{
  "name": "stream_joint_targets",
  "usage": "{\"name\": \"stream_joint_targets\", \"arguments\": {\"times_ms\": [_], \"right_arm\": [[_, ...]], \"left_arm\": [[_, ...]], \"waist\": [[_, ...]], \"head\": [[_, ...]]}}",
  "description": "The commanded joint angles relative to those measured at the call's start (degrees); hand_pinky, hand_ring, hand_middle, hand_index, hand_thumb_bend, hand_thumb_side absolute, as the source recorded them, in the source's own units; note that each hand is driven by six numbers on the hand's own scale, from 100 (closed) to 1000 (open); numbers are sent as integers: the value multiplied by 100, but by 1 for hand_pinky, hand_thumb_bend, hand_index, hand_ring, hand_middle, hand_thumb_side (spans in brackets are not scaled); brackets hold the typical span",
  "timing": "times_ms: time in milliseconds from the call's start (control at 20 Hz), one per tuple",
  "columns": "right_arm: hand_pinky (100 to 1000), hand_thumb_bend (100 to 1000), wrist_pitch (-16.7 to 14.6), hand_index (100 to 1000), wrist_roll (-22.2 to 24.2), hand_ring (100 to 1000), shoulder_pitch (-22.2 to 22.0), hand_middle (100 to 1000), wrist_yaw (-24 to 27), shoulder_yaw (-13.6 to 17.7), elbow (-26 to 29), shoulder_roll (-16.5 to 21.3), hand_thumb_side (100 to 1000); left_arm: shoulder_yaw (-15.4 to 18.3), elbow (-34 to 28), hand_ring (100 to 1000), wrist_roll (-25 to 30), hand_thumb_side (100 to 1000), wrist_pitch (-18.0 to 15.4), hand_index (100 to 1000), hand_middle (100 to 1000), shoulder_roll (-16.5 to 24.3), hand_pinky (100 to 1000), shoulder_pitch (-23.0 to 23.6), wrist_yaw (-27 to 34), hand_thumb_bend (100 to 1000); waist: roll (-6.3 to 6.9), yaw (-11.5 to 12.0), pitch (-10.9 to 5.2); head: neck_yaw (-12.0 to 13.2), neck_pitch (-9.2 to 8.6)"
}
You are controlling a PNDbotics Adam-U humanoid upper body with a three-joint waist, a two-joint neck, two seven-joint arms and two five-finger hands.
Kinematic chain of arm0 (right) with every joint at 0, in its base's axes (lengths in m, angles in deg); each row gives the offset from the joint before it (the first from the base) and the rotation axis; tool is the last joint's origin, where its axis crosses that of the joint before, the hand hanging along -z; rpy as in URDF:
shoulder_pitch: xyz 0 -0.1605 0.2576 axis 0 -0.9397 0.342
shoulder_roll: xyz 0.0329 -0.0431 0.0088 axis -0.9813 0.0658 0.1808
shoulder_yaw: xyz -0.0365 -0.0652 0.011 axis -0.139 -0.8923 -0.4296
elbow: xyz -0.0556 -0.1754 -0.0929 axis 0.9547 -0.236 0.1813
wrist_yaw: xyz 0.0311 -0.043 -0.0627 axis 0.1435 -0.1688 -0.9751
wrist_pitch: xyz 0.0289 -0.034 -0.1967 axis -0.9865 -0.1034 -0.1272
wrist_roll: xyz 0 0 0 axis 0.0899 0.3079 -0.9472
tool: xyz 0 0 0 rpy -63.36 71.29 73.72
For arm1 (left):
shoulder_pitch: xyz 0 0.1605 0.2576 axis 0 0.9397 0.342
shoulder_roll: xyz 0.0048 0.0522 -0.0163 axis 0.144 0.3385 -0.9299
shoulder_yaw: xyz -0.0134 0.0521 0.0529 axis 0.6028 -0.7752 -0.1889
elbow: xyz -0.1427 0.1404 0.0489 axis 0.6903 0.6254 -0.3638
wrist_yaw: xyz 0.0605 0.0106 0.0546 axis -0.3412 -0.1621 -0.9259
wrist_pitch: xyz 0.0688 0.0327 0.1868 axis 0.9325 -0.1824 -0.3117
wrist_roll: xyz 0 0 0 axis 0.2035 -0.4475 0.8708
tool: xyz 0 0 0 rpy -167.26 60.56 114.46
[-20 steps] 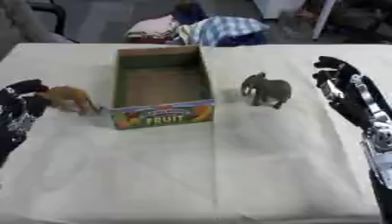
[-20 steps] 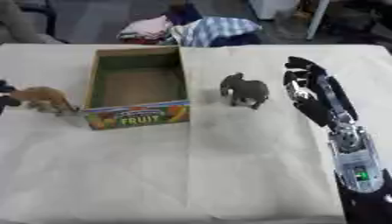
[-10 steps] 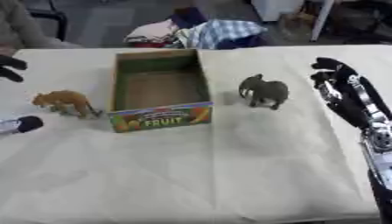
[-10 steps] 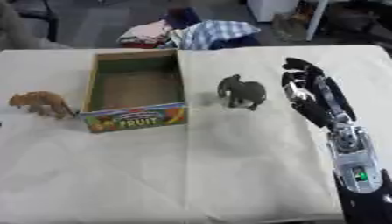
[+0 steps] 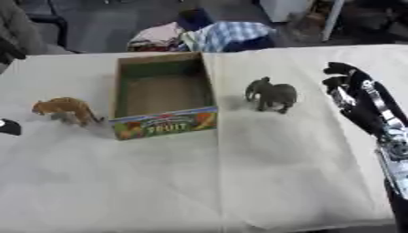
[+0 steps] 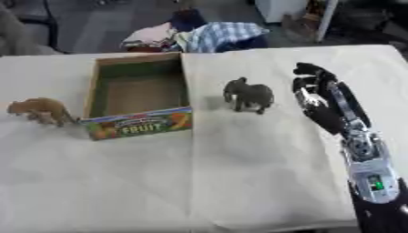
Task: Pick up objects on the table and place them in the box.
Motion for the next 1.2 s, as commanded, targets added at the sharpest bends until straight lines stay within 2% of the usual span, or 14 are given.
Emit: {"name": "stream_joint_targets", "arguments": {"times_ms": [50,150,300,550,850,1200], "right_arm": [[691,100,-16,906,38,767,57,799,44,-12,37,145,720],[691,100,-19,906,41,766,55,798,49,-14,33,146,719],[691,100,-20,905,43,766,54,797,75,-24,21,129,719],[691,100,-26,905,36,764,55,796,115,-27,4,136,719],[691,100,-43,905,74,765,88,796,137,-72,-7,123,718],[691,100,-60,905,119,764,127,795,164,-116,-11,90,718]], "left_arm": [[-62,656,677,116,370,-344,786,693,-120,752,-385,-495,962],[-79,982,679,83,375,-502,777,692,-251,742,-537,-699,957],[-42,1760,679,43,364,-580,770,689,-701,743,-914,-1378,948],[106,2623,678,-343,331,-711,758,681,-1122,739,-1215,-2197,922],[210,3105,675,-767,307,-773,754,674,-1356,741,-1312,-2651,904],[372,3501,658,-1440,267,-452,742,655,-1639,733,-1361,-3043,823]], "waist": [[11,-14,-67],[11,-17,-70],[1,-48,-77],[-14,-89,-62],[-24,-145,-33],[-55,-242,7]], "head": [[7,29],[4,29],[8,29],[22,29],[54,29],[104,29]]}}
